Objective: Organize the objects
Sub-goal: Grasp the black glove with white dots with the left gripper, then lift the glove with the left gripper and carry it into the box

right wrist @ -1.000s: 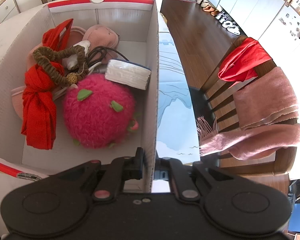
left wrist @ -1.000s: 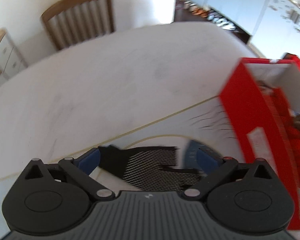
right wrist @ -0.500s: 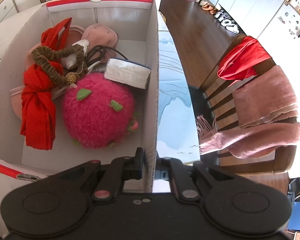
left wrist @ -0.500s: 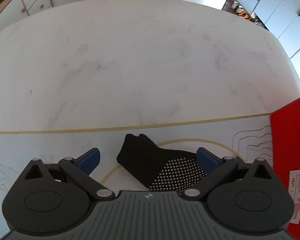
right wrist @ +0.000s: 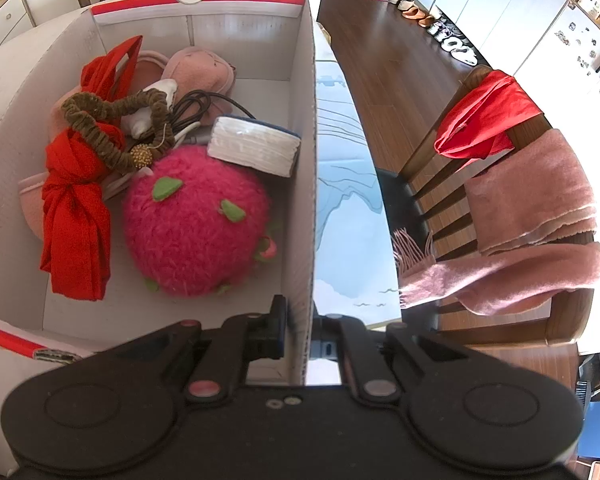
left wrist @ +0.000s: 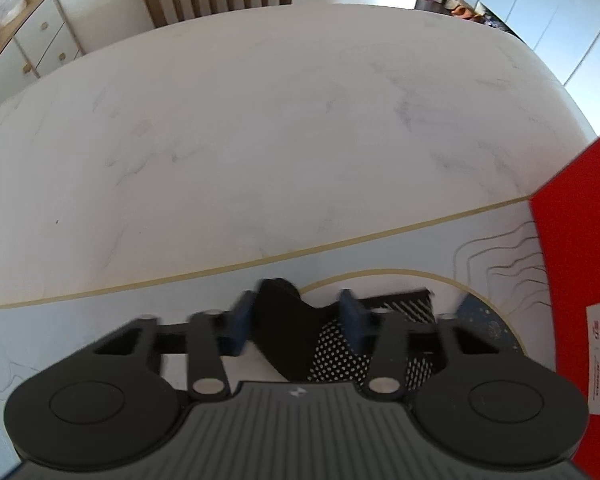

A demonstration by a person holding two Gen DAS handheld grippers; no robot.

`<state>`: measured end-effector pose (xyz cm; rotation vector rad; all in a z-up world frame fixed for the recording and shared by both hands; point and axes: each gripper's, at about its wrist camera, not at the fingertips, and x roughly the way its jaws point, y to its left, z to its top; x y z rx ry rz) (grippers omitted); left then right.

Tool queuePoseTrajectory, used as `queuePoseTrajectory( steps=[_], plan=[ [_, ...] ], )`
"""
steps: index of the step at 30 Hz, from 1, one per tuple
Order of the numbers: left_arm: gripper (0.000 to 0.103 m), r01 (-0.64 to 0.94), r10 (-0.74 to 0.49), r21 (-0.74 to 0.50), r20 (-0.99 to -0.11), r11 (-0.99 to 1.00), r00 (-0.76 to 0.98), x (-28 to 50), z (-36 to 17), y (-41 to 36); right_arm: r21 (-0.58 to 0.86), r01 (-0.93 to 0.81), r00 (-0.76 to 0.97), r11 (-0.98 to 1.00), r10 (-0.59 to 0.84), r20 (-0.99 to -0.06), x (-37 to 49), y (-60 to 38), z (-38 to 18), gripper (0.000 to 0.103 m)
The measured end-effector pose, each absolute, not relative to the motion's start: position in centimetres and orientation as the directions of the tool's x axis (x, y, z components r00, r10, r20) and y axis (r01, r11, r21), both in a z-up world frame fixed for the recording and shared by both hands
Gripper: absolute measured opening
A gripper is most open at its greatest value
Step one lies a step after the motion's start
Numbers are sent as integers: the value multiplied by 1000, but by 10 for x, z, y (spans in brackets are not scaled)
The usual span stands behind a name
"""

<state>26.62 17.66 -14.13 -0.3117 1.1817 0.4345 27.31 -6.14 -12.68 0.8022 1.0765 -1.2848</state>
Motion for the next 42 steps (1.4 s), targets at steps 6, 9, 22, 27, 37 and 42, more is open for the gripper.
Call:
queuePoseTrajectory(
  steps=[6, 9, 22, 27, 37, 42],
  plan=[
    [14, -462, 145, -29, -930, 886, 337, 257, -135, 166, -101, 983, -43, 152, -344, -938, 273, -61, -128, 8],
    [12, -454, 122, -59, -925, 889, 360, 250, -130, 165, -102, 983, -44, 152, -345, -938, 274, -61, -128, 7],
    [11, -333, 42, -134, -881, 933, 471, 219, -57, 139, -103, 980, -41, 167, -343, -938, 275, -63, -128, 7],
    [10, -245, 13, -132, -857, 960, 515, 213, -14, 118, -103, 980, -40, 168, -344, -938, 275, -63, -128, 7],
    [10, 9, -182, -218, -793, 976, 582, 220, 76, 58, -99, 982, -36, 163, -353, -935, 274, -62, -128, 7],
    [10, 109, -291, -283, -754, 953, 588, 240, 100, 24, -97, 981, -31, 169, -356, -934, 274, -60, -128, 7]
  ],
)
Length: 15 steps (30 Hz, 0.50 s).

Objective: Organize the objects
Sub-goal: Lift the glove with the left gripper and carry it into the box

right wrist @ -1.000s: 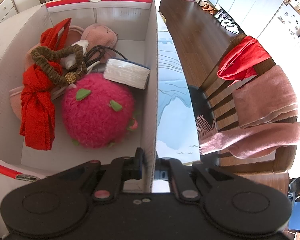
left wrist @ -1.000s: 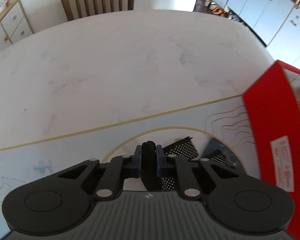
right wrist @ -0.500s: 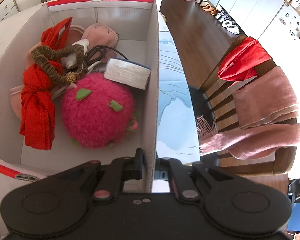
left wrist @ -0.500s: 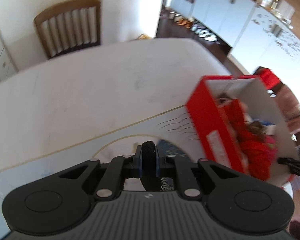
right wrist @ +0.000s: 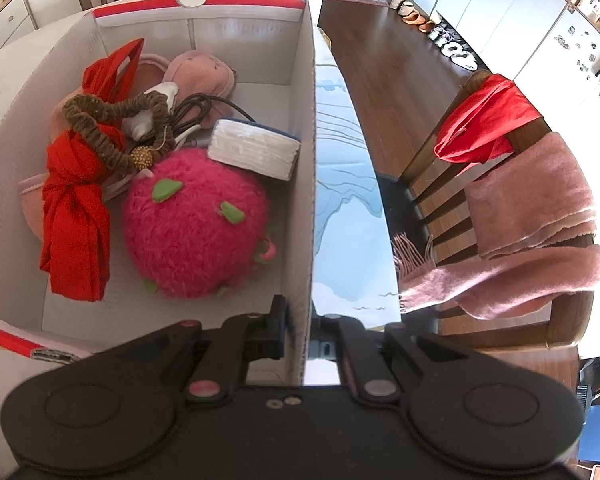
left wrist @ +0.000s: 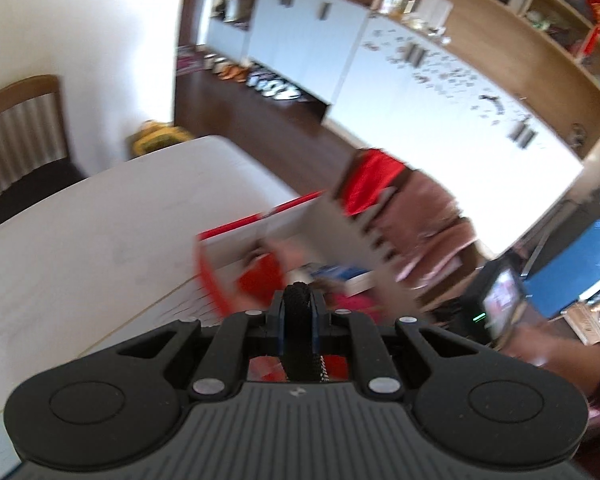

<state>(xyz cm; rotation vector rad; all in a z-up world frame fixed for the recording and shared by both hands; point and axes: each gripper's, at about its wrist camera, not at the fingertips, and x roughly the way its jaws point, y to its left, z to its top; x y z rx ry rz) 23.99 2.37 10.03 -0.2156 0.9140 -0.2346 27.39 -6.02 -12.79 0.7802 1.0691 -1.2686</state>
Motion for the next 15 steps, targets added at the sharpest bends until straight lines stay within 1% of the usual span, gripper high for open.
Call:
queuePoseTrajectory(
  steps=[4, 8, 10, 13, 15],
  plan=[
    [10, 196, -344, -283, -742, 939, 575, 264, 98, -13, -90, 981, -23, 173, -357, -934, 273, -59, -128, 7],
    [10, 235, -374, -292, -762, 927, 528, 295, 71, -46, -88, 981, -20, 174, -358, -933, 273, -59, -128, 7],
    [10, 258, -371, -272, -772, 927, 516, 309, 54, -58, -86, 981, -18, 175, -358, -933, 274, -59, -127, 7],
    [11, 240, -354, -268, -802, 933, 481, 330, 23, -64, -81, 981, -12, 179, -358, -934, 274, -59, -127, 7],
    [11, 229, -325, -243, -824, 943, 465, 340, 6, -66, -79, 980, -9, 181, -359, -933, 274, -59, -127, 7]
  ],
)
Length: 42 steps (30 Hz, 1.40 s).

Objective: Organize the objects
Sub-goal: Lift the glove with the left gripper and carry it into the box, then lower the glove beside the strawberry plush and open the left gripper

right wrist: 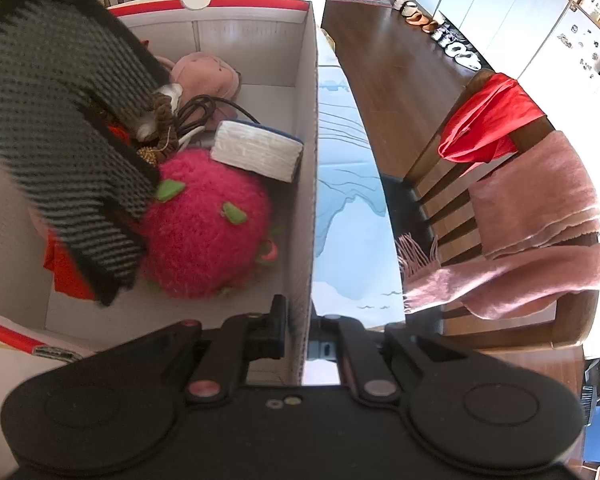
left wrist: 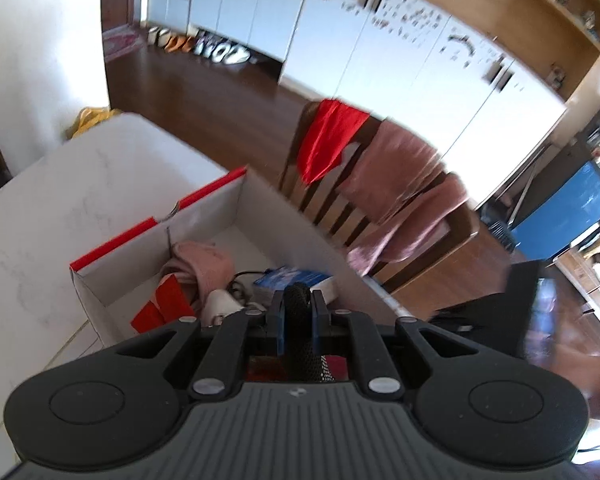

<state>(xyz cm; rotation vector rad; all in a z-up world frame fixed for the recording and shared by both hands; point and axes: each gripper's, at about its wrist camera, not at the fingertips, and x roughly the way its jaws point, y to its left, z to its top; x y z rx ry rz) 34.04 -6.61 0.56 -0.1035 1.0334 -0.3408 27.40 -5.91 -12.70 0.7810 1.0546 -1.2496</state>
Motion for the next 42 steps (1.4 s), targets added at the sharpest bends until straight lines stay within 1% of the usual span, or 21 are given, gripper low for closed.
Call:
queuePoseTrajectory(
  steps=[5, 11, 15, 19, 27, 29, 36, 37, 38, 39, 40, 42],
  plan=[
    [11, 217, -277, -197, -848, 956, 452, 353, -19, -65, -72, 981, -2, 182, -358, -934, 275, -59, -127, 7],
    [11, 191, -180, -107, -888, 976, 422, 366, -48, -62, -66, 980, 5, 186, -359, -933, 277, -59, -128, 7],
    [11, 161, -148, -89, -901, 983, 408, 371, -65, -57, -60, 981, 9, 183, -358, -934, 276, -58, -128, 8],
    [11, 149, -100, -45, -918, 988, 383, 373, -80, -55, -56, 983, 11, 177, -358, -934, 275, -57, -128, 8],
    [12, 116, -97, -56, -918, 992, 385, 371, -83, -49, -49, 984, 16, 173, -356, -934, 275, -58, -127, 9],
    [15, 110, -96, -56, -915, 992, 392, 370, -81, -51, -46, 984, 18, 172, -356, -934, 274, -57, -127, 10],
    [34, 100, -96, -58, -900, 993, 425, 357, -71, -47, -42, 985, 23, 170, -362, -932, 271, -56, -125, 10],
    [41, 97, -99, -63, -898, 993, 428, 356, -69, -46, -41, 985, 23, 169, -363, -932, 270, -56, -125, 10],
    [45, 95, -104, -69, -894, 993, 435, 353, -67, -44, -41, 985, 23, 169, -364, -931, 270, -56, -124, 10],
    [53, 93, -108, -74, -888, 993, 447, 350, -63, -43, -42, 985, 23, 169, -365, -931, 270, -55, -124, 10],
    [56, 93, -111, -76, -882, 993, 458, 346, -59, -43, -43, 985, 22, 169, -367, -930, 270, -55, -124, 9],
    [56, 104, -121, -80, -870, 991, 478, 338, -50, -42, -42, 985, 24, 169, -368, -929, 269, -54, -123, 9]
  ],
)
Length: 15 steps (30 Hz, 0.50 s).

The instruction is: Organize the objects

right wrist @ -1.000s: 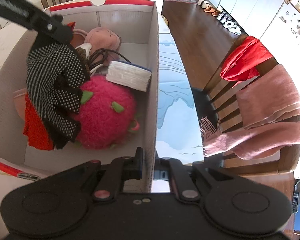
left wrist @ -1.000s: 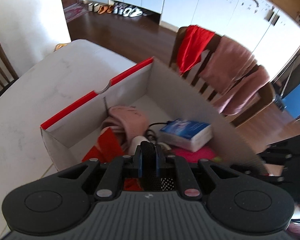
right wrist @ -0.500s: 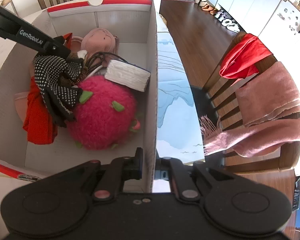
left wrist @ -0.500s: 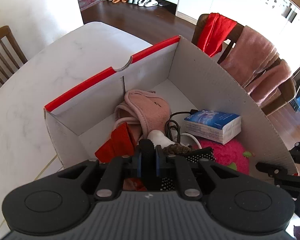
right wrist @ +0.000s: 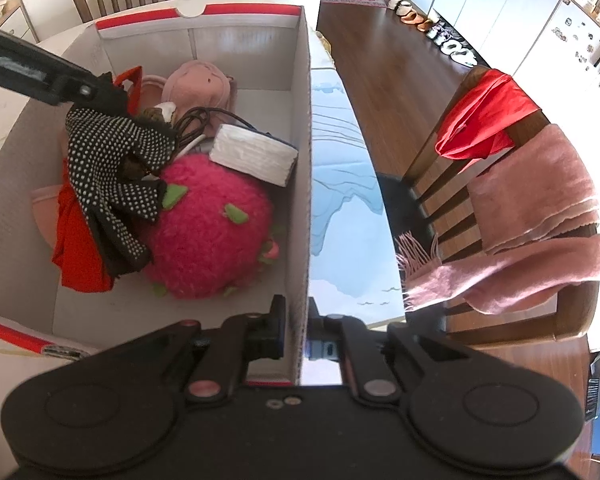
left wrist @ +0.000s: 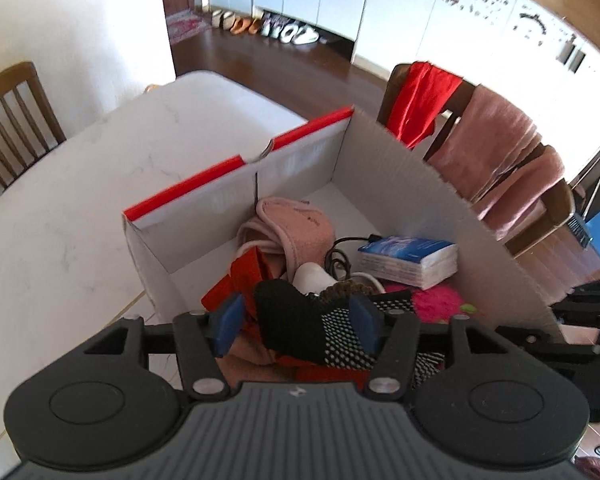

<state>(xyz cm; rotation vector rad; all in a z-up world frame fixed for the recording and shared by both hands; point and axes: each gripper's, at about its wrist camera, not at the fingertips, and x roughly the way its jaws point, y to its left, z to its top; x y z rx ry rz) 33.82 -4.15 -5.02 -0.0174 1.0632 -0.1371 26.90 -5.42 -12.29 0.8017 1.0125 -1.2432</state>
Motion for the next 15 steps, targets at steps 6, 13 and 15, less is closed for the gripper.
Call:
queuePoseTrajectory(
  steps=[6, 13, 15],
  plan=[
    [63, 118, -143, -93, -831, 989, 538, 310, -24, -39, -39, 984, 30, 174, -378, -925, 268, -50, -117, 8],
    [63, 119, -146, -92, -777, 989, 613, 271, 1, -40, -36, 981, 43, 189, -399, -916, 268, -44, -106, 9],
    [63, 100, -135, -91, -755, 991, 641, 258, 7, -40, -39, 980, 46, 193, -413, -910, 269, -40, -101, 9]
  ],
)
